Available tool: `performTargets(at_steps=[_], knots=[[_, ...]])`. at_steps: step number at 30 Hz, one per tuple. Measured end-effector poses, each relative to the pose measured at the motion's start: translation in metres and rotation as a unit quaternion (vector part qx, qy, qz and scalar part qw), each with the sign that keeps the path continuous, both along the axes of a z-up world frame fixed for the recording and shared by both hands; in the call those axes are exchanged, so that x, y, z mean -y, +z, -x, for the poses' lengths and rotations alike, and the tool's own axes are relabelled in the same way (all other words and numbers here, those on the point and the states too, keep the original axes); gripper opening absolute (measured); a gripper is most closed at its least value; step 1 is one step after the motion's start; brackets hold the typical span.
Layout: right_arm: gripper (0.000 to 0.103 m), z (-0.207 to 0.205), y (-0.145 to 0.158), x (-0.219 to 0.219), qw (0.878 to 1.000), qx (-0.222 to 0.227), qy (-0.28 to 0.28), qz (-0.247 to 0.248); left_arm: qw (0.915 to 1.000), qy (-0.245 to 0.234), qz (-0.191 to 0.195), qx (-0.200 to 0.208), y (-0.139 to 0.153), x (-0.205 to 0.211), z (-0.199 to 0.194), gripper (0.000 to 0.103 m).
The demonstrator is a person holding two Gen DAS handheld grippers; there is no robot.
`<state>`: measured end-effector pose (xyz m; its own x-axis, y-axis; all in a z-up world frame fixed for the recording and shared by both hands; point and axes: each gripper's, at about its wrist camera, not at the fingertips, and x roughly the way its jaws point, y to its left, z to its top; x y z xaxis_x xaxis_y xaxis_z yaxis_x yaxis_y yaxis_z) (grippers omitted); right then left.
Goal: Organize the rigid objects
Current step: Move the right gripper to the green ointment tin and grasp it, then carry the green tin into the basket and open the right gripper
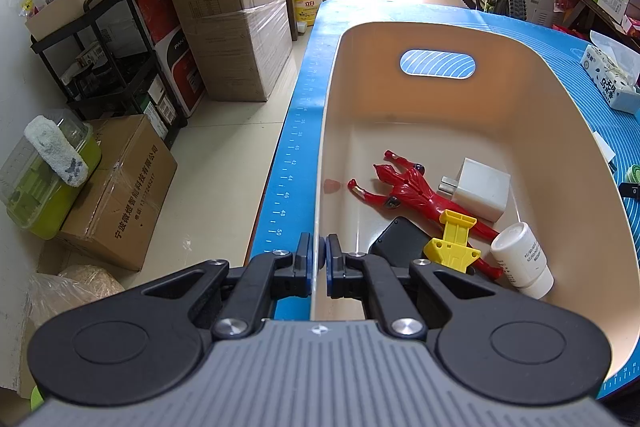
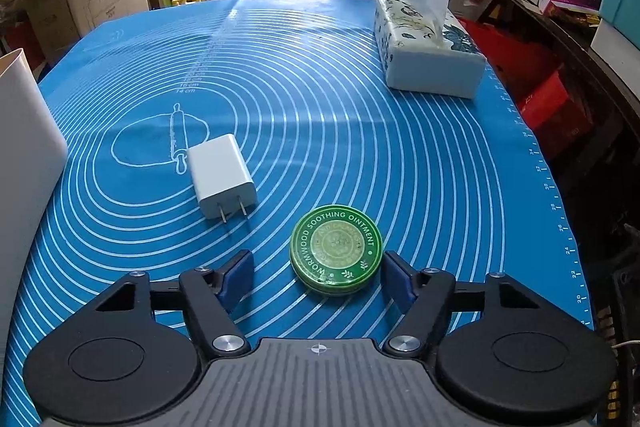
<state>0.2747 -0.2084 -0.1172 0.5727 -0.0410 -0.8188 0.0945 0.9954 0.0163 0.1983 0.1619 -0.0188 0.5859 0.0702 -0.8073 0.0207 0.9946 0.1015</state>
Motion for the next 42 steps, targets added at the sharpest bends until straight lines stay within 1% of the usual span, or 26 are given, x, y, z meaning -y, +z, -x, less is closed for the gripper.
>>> performTargets(at_steps=[1, 3, 5, 8, 11, 13, 15, 18, 21, 28, 32, 36, 42], knots=[[0.068, 0.000, 0.000, 0.000, 1.000, 0.001, 0.000, 0.002, 1.0000, 0.000, 0.000, 0.000, 0.000, 0.000, 0.000, 0.008], [0.060, 0.000, 0.001, 0.000, 1.000, 0.004, -0.002, 0.002, 1.0000, 0.000, 0.000, 0.000, 0.000, 0.001, 0.000, 0.008], [0.054, 0.000, 0.002, 0.000, 1.000, 0.006, -0.003, 0.003, 1.0000, 0.000, 0.000, 0.000, 0.000, 0.001, 0.000, 0.008], [0.054, 0.000, 0.002, 0.000, 1.000, 0.005, -0.003, 0.005, 1.0000, 0.001, 0.000, 0.000, -0.001, 0.002, 0.000, 0.008], [0.054, 0.000, 0.005, -0.005, 1.000, 0.004, -0.002, 0.023, 1.0000, 0.001, 0.000, 0.000, 0.000, 0.001, 0.000, 0.008], [0.054, 0.001, 0.010, -0.006, 1.000, 0.010, -0.007, 0.026, 1.0000, 0.001, 0.000, 0.000, 0.000, 0.002, 0.000, 0.008], [0.054, 0.003, 0.019, -0.007, 0.999, 0.025, -0.014, 0.023, 1.0000, 0.001, 0.000, 0.000, 0.000, 0.002, 0.000, 0.008], [0.054, 0.008, 0.040, -0.011, 0.998, 0.061, -0.020, 0.019, 1.0000, 0.001, 0.000, 0.000, 0.000, 0.002, 0.000, 0.008], [0.054, 0.012, 0.061, -0.022, 0.995, 0.099, -0.009, 0.005, 1.0000, 0.001, 0.000, 0.000, 0.000, 0.002, 0.000, 0.008], [0.054, 0.023, 0.104, -0.063, 0.985, 0.170, 0.038, -0.019, 1.0000, 0.001, 0.000, -0.001, 0.000, 0.001, 0.001, 0.008], [0.054, 0.026, 0.124, -0.093, 0.978, 0.193, 0.075, -0.031, 1.0000, 0.001, -0.001, -0.001, 0.000, 0.002, 0.001, 0.008], [0.054, 0.026, 0.134, -0.131, 0.973, 0.190, 0.127, -0.041, 1.0000, 0.002, -0.003, 0.000, 0.000, 0.001, 0.001, 0.008], [0.054, 0.032, 0.126, -0.193, 0.964, 0.158, 0.213, -0.023, 1.0000, 0.001, -0.003, 0.000, 0.000, 0.002, 0.001, 0.008]])
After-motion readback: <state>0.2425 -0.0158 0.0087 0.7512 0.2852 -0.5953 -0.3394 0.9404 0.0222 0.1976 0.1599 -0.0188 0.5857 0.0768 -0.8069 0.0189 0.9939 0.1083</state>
